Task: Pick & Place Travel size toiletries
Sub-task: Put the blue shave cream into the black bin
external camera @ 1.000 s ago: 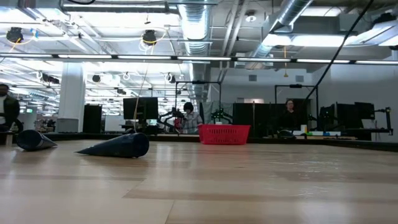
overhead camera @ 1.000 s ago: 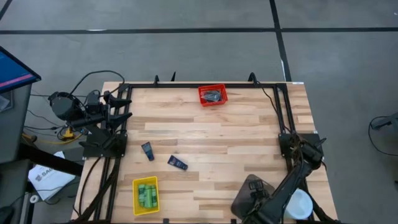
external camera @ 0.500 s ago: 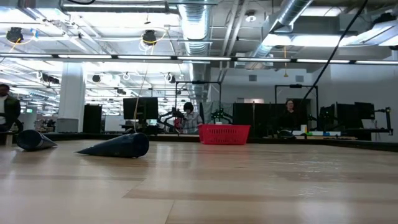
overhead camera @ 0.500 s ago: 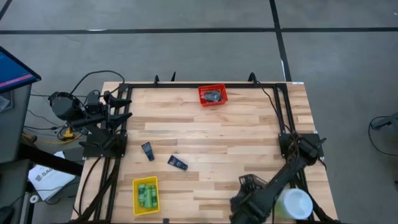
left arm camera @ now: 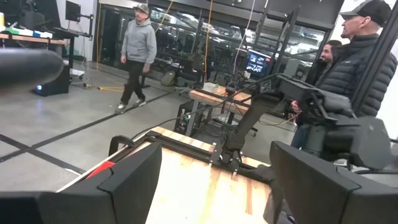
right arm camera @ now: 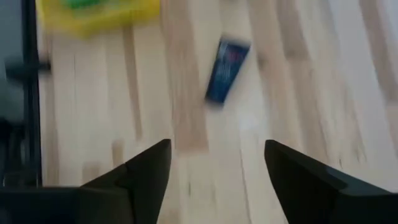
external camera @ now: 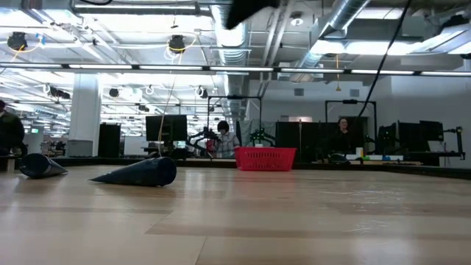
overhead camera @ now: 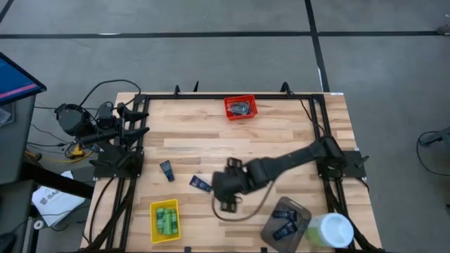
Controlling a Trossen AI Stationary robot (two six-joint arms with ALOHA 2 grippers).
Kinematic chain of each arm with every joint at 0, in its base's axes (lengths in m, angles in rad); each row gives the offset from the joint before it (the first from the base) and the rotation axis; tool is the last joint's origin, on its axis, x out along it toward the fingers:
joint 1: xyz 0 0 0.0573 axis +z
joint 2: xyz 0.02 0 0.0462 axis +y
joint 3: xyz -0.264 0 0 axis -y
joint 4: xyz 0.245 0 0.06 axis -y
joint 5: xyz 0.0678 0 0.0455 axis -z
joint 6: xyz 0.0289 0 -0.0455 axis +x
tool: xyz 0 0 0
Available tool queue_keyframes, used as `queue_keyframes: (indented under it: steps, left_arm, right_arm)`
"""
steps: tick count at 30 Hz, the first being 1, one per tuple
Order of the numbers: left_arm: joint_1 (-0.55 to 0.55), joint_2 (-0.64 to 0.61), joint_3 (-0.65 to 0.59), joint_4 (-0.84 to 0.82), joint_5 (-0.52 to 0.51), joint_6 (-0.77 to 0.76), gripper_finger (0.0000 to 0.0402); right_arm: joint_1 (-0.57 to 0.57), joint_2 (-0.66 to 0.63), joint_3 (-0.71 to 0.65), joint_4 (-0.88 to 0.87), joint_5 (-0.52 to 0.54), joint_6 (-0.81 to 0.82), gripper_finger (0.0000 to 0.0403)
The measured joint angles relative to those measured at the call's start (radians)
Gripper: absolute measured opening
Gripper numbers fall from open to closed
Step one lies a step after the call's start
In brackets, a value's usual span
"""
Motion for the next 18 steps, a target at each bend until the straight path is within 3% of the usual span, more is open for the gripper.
queue_keyframes:
  steps: [7,18]
  left_arm:
    - [0.0,0.0,0.0,0.0,0.0,0.0,0.0297]
    - [0.0,0.0,0.0,-0.001,-0.016,0.0,0.0297]
  right_arm:
    - [-0.109,0.08,-0.002,0.166,-0.016,-0.051,0.0259]
    - [-0.115,0.232,0.023,0.336,-0.026,-0.032,0.0259]
